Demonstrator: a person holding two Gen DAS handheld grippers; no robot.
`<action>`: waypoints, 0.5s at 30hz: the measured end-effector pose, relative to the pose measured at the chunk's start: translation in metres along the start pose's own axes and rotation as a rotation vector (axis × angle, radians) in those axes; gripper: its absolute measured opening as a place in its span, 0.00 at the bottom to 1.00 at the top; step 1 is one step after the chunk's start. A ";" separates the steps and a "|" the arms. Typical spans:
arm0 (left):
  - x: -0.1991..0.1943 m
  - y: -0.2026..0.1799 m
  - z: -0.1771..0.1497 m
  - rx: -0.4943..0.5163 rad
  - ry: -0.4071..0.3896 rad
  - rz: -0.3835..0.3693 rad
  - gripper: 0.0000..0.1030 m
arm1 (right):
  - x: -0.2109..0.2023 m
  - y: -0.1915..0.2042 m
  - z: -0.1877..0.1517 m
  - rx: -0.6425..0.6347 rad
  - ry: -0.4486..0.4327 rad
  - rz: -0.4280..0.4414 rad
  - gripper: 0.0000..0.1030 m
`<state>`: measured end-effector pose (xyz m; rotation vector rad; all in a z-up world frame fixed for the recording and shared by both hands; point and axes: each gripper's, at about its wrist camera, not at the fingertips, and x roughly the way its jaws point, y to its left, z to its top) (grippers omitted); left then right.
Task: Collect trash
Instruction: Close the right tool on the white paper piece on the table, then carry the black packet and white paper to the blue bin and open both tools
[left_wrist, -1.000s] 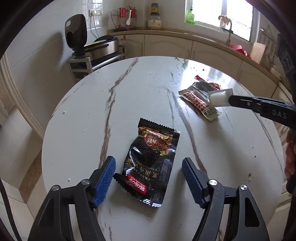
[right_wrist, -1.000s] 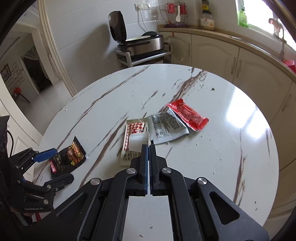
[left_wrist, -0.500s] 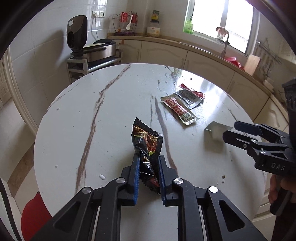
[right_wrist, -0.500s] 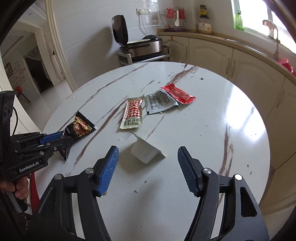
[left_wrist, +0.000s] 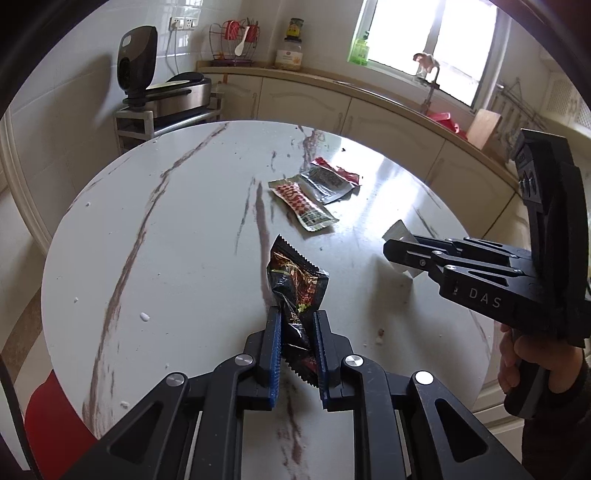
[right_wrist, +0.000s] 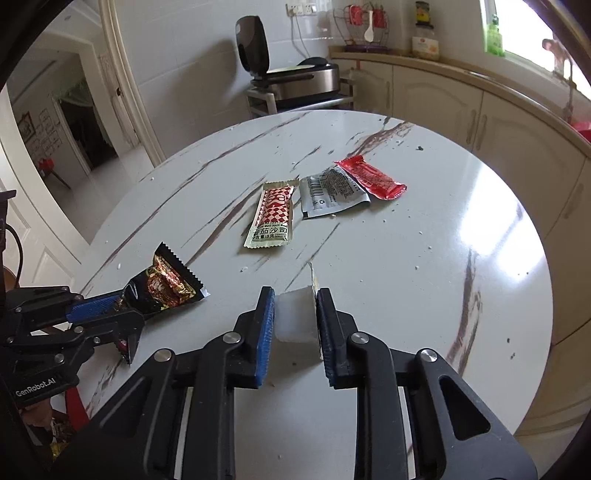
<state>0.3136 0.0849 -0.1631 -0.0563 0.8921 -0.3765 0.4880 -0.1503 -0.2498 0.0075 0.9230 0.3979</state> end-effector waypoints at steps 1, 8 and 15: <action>-0.001 -0.004 0.000 -0.004 -0.004 -0.010 0.12 | -0.005 -0.004 -0.002 0.009 -0.004 0.001 0.20; -0.004 -0.055 0.007 0.043 -0.005 -0.063 0.12 | -0.059 -0.038 -0.028 0.117 -0.102 0.028 0.20; 0.008 -0.150 0.020 0.173 0.010 -0.160 0.12 | -0.136 -0.100 -0.080 0.263 -0.223 -0.022 0.20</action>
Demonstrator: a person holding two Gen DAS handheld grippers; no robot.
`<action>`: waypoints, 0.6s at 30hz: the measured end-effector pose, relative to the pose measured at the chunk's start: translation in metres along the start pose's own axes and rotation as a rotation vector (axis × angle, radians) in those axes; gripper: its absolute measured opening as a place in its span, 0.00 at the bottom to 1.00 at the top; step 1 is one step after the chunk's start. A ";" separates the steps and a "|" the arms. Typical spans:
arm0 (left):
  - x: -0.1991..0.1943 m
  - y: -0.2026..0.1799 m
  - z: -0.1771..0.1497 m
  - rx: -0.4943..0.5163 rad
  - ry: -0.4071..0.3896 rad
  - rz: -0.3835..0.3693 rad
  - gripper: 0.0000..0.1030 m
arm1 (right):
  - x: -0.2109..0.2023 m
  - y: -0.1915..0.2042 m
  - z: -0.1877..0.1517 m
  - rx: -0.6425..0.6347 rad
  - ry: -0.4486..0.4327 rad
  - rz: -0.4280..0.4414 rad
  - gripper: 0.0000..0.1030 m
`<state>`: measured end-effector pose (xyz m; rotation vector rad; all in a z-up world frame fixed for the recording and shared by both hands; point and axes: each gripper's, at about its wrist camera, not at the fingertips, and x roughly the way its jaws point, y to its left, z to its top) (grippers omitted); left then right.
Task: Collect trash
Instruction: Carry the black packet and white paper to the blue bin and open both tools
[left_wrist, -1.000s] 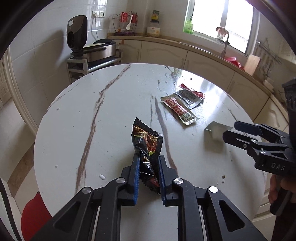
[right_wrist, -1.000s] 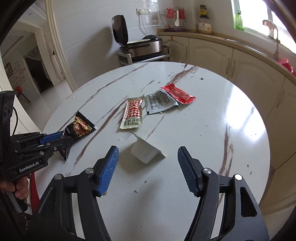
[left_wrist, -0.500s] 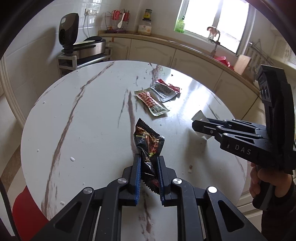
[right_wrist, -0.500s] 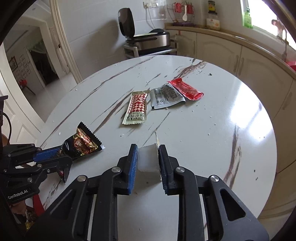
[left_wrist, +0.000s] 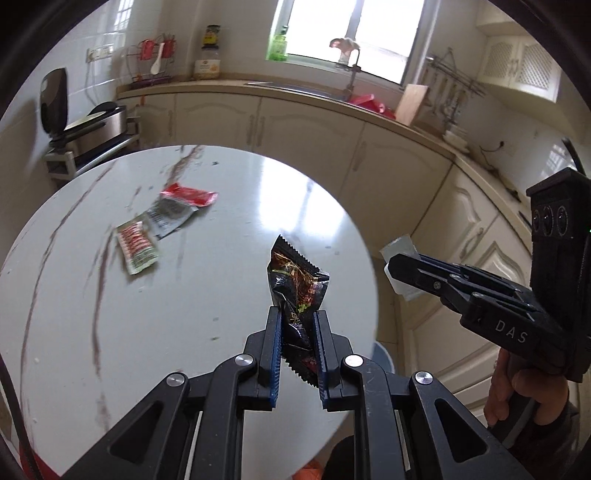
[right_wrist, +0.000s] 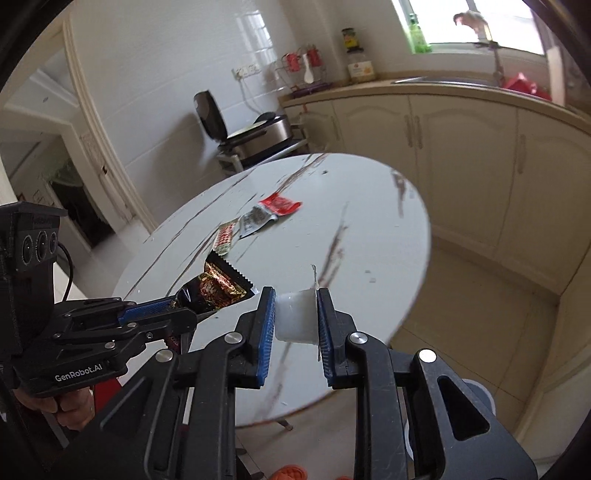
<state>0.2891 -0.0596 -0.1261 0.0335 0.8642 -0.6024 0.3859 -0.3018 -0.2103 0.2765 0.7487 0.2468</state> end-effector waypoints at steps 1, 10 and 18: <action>0.007 -0.015 0.004 0.023 0.012 -0.014 0.12 | -0.010 -0.014 -0.004 0.026 -0.016 -0.018 0.20; 0.102 -0.148 0.028 0.211 0.118 -0.142 0.12 | -0.053 -0.141 -0.060 0.239 -0.005 -0.209 0.20; 0.199 -0.189 0.030 0.276 0.242 -0.157 0.12 | -0.023 -0.214 -0.105 0.356 0.077 -0.280 0.24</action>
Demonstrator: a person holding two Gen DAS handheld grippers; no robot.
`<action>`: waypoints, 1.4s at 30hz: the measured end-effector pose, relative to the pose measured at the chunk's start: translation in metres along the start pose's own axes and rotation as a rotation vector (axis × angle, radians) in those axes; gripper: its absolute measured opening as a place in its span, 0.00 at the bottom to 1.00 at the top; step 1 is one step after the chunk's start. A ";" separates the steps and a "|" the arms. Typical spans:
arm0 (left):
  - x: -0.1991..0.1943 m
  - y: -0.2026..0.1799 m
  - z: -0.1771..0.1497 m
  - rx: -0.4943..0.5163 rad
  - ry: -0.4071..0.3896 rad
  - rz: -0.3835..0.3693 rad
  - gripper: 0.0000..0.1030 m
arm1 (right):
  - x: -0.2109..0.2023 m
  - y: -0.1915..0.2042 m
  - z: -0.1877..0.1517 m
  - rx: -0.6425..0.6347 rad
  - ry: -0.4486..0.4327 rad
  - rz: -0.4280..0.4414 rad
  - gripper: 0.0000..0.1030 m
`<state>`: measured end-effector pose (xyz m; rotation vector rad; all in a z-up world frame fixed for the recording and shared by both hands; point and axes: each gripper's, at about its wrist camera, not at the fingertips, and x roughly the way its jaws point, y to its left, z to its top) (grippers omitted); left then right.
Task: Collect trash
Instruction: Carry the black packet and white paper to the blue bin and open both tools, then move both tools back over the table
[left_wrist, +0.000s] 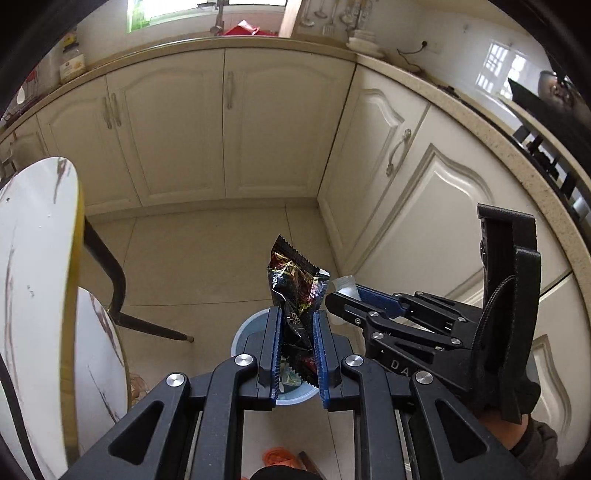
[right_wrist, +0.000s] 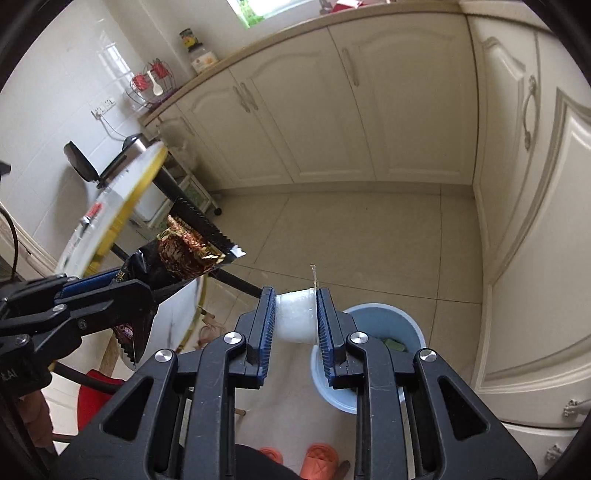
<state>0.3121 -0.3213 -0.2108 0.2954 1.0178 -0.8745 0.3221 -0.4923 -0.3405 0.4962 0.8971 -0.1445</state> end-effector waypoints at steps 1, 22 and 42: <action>0.012 0.003 0.003 0.004 0.021 0.002 0.12 | 0.005 -0.005 -0.001 0.007 0.005 -0.010 0.27; 0.052 -0.017 0.010 0.036 0.020 0.065 0.53 | -0.028 -0.026 -0.011 0.106 -0.040 -0.113 0.60; -0.176 0.069 -0.088 -0.178 -0.346 0.439 0.96 | -0.100 0.224 0.030 -0.295 -0.194 0.035 0.91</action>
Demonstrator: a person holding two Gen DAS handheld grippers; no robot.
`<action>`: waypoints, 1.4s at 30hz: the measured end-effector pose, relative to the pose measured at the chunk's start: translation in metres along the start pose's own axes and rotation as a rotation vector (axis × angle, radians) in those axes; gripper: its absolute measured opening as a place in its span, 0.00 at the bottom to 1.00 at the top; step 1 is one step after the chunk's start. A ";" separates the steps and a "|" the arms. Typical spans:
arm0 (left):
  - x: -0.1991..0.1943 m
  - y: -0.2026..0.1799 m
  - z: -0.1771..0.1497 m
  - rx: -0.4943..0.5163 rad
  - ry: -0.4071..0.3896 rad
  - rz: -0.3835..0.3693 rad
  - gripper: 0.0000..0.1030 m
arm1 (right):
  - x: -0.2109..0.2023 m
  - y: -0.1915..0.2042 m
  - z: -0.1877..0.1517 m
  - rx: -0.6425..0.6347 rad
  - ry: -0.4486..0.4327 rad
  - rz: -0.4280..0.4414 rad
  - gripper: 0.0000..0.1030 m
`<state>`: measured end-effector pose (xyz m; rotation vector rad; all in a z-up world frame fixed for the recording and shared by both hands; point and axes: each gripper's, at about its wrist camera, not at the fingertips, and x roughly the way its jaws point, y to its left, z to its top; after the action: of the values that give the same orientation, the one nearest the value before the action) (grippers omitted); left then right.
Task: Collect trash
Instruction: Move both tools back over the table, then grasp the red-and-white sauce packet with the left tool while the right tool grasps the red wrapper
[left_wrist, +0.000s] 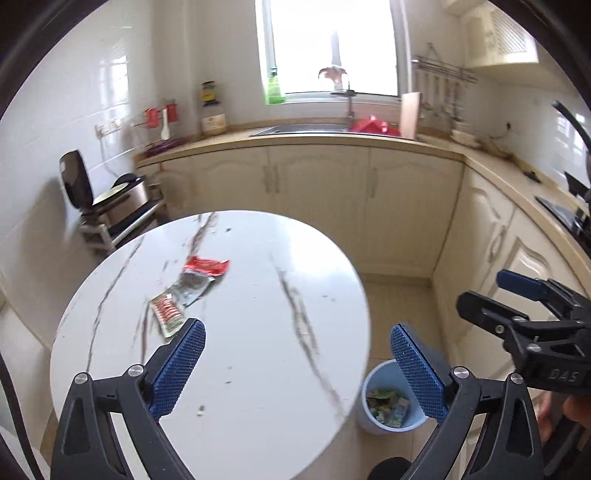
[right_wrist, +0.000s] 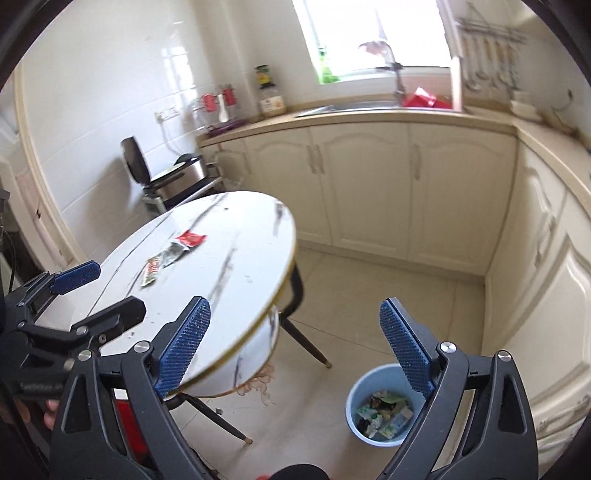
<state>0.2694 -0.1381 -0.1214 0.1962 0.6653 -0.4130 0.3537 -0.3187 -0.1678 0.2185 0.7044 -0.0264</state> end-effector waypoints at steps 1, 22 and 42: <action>-0.001 0.015 -0.003 -0.023 0.008 0.022 0.96 | 0.005 0.009 0.004 -0.019 0.008 0.004 0.91; 0.169 0.175 0.033 -0.281 0.316 0.117 0.56 | 0.193 0.093 0.050 -0.193 0.261 0.104 0.92; 0.119 0.228 -0.012 -0.257 0.269 0.073 0.13 | 0.294 0.166 0.075 -0.490 0.364 0.146 0.83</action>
<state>0.4454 0.0342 -0.1952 0.0314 0.9651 -0.2294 0.6422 -0.1572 -0.2706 -0.2028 1.0312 0.3303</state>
